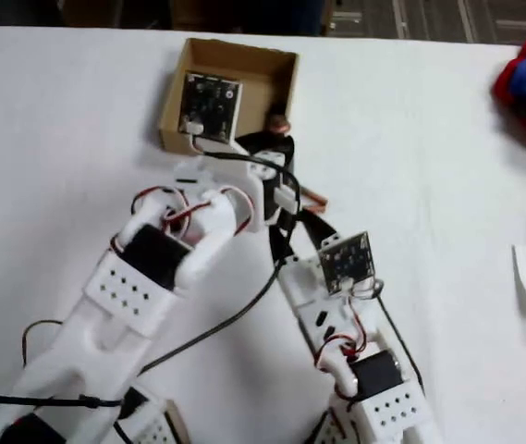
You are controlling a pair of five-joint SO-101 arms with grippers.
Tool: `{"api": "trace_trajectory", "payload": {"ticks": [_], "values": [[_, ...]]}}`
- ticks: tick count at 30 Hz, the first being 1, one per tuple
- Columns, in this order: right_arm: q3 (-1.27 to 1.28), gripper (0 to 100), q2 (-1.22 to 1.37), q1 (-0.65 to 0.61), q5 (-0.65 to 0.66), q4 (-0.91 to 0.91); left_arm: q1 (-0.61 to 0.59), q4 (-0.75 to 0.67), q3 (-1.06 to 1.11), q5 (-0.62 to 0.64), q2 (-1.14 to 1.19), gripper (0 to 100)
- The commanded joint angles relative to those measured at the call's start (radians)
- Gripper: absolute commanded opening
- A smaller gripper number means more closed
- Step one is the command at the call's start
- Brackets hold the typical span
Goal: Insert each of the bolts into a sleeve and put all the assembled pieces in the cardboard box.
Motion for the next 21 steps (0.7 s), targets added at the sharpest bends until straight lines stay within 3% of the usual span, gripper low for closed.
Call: {"api": "trace_trajectory", "payload": {"ticks": [1,12,21], "values": [[0.003,2.3,-0.024,0.036,-0.006,-0.062,0.002,0.005,-0.056,0.006,-0.008,2],[0.003,2.3,-0.024,0.042,-0.008,-0.059,0.081,-0.021,-0.050,0.000,0.002,2],[0.003,2.3,-0.024,0.042,-0.008,-0.056,0.074,-0.097,0.018,0.000,0.061,2]]}}
